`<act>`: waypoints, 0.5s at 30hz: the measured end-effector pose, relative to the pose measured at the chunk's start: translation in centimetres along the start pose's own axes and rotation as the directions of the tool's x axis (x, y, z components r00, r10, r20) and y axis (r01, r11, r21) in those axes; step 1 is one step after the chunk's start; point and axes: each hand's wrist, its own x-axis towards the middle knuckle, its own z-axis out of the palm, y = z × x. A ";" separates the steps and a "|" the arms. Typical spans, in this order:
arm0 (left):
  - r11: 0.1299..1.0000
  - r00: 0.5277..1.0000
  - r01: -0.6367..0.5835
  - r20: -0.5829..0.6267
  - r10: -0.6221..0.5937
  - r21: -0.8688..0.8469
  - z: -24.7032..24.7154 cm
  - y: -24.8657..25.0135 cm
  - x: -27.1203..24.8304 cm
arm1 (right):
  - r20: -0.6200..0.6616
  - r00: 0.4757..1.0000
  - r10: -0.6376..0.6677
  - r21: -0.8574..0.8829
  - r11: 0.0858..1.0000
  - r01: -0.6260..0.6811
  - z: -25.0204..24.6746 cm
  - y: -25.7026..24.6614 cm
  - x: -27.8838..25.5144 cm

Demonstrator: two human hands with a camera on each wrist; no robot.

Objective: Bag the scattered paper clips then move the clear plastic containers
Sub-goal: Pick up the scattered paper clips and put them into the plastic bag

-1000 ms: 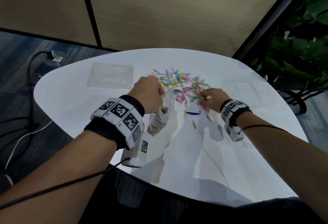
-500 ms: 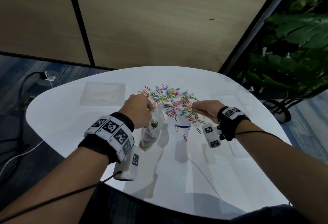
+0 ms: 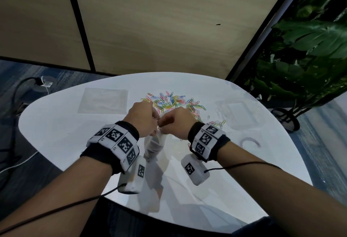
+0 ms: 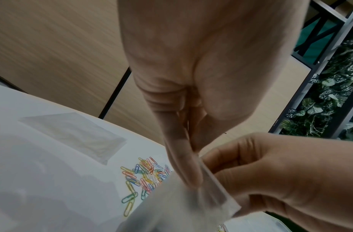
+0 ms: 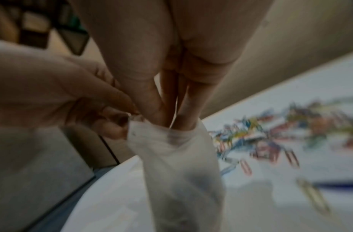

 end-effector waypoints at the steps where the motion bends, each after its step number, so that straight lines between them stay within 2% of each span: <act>1: 1.000 1.000 -0.001 0.002 0.001 0.001 0.0 -0.1 0.1 | 0.022 0.998 -0.067 -0.121 0.990 0.069 -0.1 -0.4 -0.1; 3: 1.000 1.000 -0.005 0.004 0.005 0.003 -0.1 -0.3 0.2 | 0.118 0.985 -0.130 -0.175 0.973 0.149 -0.8 -1.0 -0.1; 5: 1.000 1.000 -0.007 -0.004 0.007 0.020 -0.1 -0.4 0.3 | 0.157 0.981 -0.117 0.020 0.993 0.115 -2.1 -0.9 0.1; 7: 1.000 1.000 -0.007 0.000 0.007 0.024 -0.3 -0.6 0.4 | 0.017 0.998 -0.064 0.200 0.978 0.060 -3.8 0.9 1.0; 8: 1.000 1.000 -0.007 0.002 0.007 0.023 -0.3 -0.7 0.4 | -0.097 0.995 -0.008 0.210 0.977 0.028 -4.7 2.4 1.7; 9: 1.000 1.000 -0.008 0.001 0.008 0.024 -0.5 -0.8 0.4 | -0.210 0.976 0.057 0.142 0.990 -0.028 -5.5 4.3 2.4; 10: 1.000 1.000 -0.008 -0.001 0.009 0.025 -0.6 -0.8 0.3 | -0.293 0.949 0.117 -0.004 0.992 -0.123 -6.2 6.5 3.1; 11: 1.000 1.000 -0.009 -0.002 0.010 0.025 -0.6 -0.8 0.2 | -0.320 0.930 0.180 -0.169 0.955 -0.243 -6.7 8.9 3.5; 13: 0.999 1.000 -0.021 0.002 0.021 0.034 -0.8 -0.8 -0.1 | -0.288 0.881 0.375 -0.351 0.815 -0.462 -7.1 14.0 4.1; 15: 0.998 0.999 -0.033 0.007 0.032 0.048 -1.0 -0.7 -0.3 | -0.261 0.804 0.534 -0.378 0.710 -0.594 -6.6 17.6 4.3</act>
